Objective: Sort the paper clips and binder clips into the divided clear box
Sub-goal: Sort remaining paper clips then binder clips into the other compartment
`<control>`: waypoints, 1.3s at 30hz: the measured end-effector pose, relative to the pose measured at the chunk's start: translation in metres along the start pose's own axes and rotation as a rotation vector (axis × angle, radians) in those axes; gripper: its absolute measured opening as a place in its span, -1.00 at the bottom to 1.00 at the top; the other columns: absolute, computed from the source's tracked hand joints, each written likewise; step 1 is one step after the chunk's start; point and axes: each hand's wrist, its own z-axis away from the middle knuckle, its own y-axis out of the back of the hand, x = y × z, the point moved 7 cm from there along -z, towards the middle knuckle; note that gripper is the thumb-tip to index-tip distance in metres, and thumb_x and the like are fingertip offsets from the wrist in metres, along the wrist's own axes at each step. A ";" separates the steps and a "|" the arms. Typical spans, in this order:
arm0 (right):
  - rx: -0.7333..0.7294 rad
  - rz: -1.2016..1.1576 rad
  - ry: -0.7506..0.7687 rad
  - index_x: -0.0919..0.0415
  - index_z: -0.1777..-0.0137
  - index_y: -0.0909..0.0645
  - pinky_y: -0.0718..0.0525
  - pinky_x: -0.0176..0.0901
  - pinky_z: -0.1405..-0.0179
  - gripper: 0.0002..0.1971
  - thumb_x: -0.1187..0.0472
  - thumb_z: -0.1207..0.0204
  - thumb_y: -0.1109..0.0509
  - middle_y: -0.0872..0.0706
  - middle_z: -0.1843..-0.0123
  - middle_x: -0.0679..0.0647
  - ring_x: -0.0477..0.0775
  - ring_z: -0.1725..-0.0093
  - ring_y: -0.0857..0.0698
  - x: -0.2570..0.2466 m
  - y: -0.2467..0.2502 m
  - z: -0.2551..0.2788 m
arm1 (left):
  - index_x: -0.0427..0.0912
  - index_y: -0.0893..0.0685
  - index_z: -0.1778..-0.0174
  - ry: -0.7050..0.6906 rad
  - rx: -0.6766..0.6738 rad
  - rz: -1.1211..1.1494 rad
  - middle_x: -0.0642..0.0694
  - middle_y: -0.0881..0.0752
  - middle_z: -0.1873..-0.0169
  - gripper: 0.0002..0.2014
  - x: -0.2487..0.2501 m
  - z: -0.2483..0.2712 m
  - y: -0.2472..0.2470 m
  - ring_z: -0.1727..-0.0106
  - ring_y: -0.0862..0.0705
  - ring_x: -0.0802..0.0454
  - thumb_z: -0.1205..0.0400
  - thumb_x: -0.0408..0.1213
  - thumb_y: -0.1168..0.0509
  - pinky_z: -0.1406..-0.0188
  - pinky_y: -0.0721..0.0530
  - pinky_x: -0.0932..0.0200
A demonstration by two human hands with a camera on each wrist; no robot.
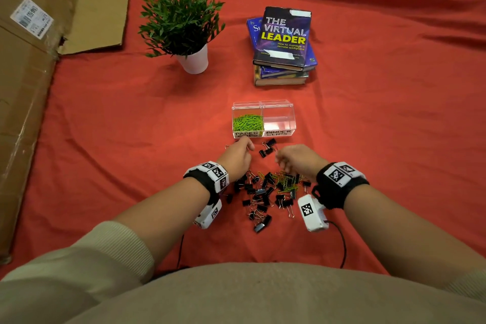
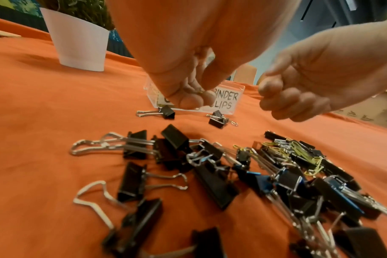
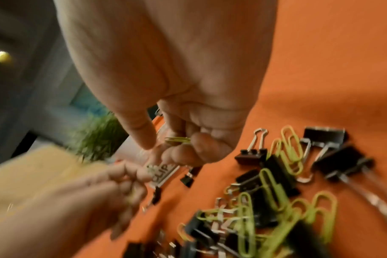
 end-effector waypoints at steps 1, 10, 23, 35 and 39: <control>0.043 0.191 0.018 0.17 0.27 -0.60 -0.41 -0.24 0.47 -0.75 0.18 -0.61 -0.21 -0.59 0.37 0.02 -0.05 0.45 -0.47 0.001 0.001 -0.002 | -0.22 -0.49 -0.09 0.010 -0.012 0.000 -0.01 -0.51 0.34 -0.83 0.002 -0.002 -0.003 0.45 -0.42 0.07 -0.68 -0.42 -0.02 0.48 -0.39 0.17; 0.080 0.860 0.176 0.16 0.00 -0.62 -0.66 -0.01 -0.04 -0.85 0.27 -0.45 -0.32 -0.71 0.00 0.09 0.16 0.00 -0.67 0.016 -0.021 -0.011 | -0.22 -0.56 -0.08 -0.143 -0.209 -0.447 -0.21 -0.65 -0.08 -0.82 0.007 -0.002 -0.046 -0.09 -0.63 -0.18 -0.58 -0.29 -0.27 -0.05 -0.62 -0.02; 0.122 -0.192 0.052 0.34 0.18 -0.57 -0.69 -0.27 0.38 -0.92 0.45 -0.53 -0.30 -0.70 0.27 0.22 0.03 0.40 -0.67 0.007 0.034 0.003 | -0.24 -0.48 -0.01 -0.070 -0.145 -0.436 -0.23 -0.61 0.03 -0.88 0.001 0.000 -0.031 0.03 -0.60 -0.18 -0.66 -0.27 -0.14 0.04 -0.56 -0.03; 0.107 0.867 0.059 0.34 0.20 -0.60 -0.62 -0.06 0.21 -0.78 0.14 -0.49 -0.39 -0.74 0.18 0.25 0.22 0.15 -0.71 0.032 -0.006 0.009 | -0.14 -0.53 0.02 0.048 -0.098 0.049 0.01 -0.48 0.46 -0.80 0.018 -0.001 -0.033 0.53 -0.38 0.07 -0.66 -0.42 -0.02 0.55 -0.33 0.21; 0.147 0.851 0.076 0.33 0.20 -0.62 -0.59 -0.08 0.22 -0.83 0.20 -0.47 -0.36 -0.73 0.18 0.26 0.23 0.15 -0.71 0.033 -0.013 0.002 | -0.18 -0.51 0.11 0.057 -0.088 0.004 0.01 -0.49 0.40 -0.84 0.032 -0.002 -0.046 0.41 -0.43 0.05 -0.69 -0.36 -0.04 0.43 -0.38 0.15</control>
